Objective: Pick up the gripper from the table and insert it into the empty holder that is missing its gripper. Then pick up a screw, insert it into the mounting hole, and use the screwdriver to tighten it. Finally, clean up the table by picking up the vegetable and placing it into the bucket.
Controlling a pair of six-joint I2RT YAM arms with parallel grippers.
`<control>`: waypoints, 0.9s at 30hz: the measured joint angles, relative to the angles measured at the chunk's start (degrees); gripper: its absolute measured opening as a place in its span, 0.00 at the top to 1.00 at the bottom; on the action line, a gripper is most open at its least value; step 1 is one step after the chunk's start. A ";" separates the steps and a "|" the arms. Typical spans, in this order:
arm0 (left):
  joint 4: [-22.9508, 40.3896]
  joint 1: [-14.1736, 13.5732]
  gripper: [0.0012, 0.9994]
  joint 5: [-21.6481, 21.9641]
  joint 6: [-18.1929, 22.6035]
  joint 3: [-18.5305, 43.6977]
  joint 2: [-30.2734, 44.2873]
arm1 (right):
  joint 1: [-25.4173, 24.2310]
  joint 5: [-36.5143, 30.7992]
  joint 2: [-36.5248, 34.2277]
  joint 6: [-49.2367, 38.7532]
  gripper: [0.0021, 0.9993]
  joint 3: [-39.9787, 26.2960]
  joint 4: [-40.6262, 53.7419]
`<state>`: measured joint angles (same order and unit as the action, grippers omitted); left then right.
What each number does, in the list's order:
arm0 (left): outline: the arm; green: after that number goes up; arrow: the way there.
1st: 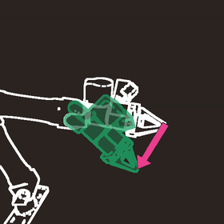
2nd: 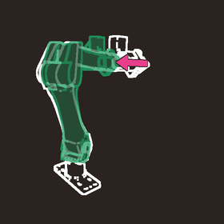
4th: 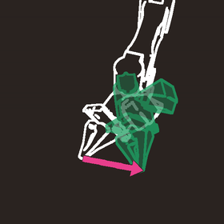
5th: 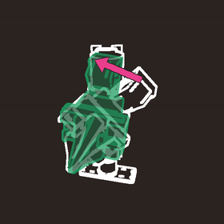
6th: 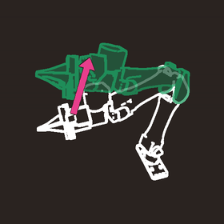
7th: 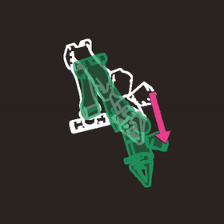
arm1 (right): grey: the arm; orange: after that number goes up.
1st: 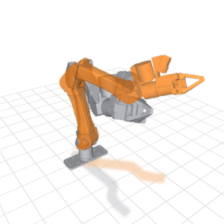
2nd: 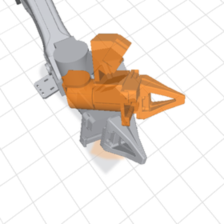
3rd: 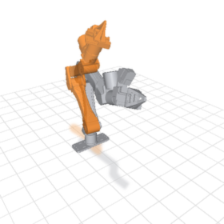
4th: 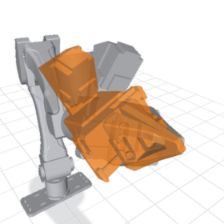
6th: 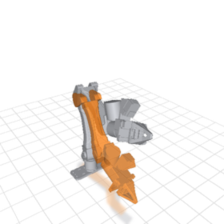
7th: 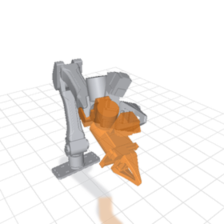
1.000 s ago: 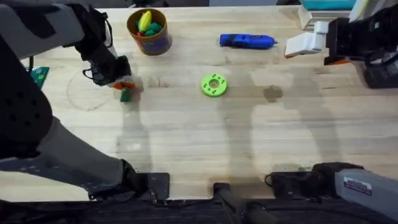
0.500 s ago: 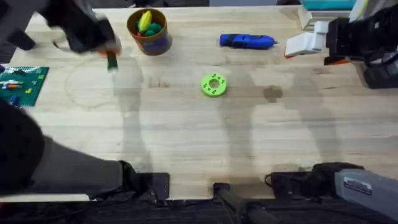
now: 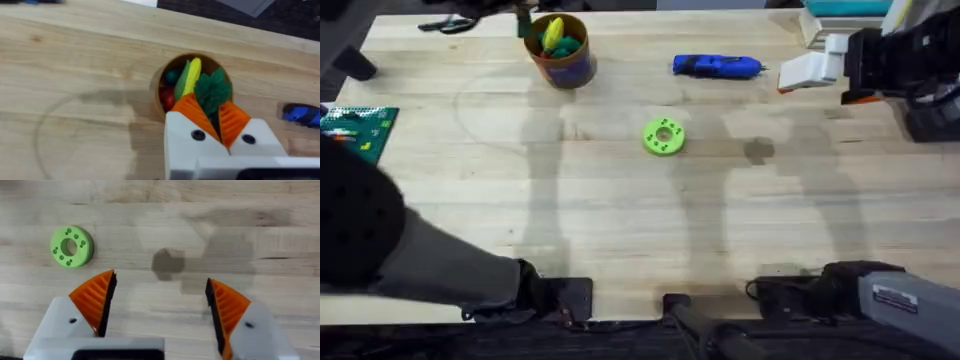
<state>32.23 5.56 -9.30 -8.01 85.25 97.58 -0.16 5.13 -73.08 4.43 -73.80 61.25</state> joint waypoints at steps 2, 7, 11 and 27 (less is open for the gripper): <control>-1.41 -0.83 0.98 -0.12 0.00 -0.02 1.95 | 0.00 0.01 0.00 0.00 0.01 0.00 0.01; -3.56 -1.84 0.98 -0.15 0.00 -0.04 7.45 | 0.00 0.00 0.00 -0.02 0.01 0.00 0.00; -3.56 -1.84 0.95 -0.15 0.00 -0.07 9.17 | 0.00 0.00 0.00 -0.02 0.01 0.00 0.00; 2.80 -1.84 0.15 -0.11 -0.17 -0.15 6.51 | 0.00 0.00 0.00 0.00 0.01 0.00 0.00</control>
<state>35.03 3.73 -9.41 -8.18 85.10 104.09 -0.16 5.13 -73.08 4.43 -73.80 61.25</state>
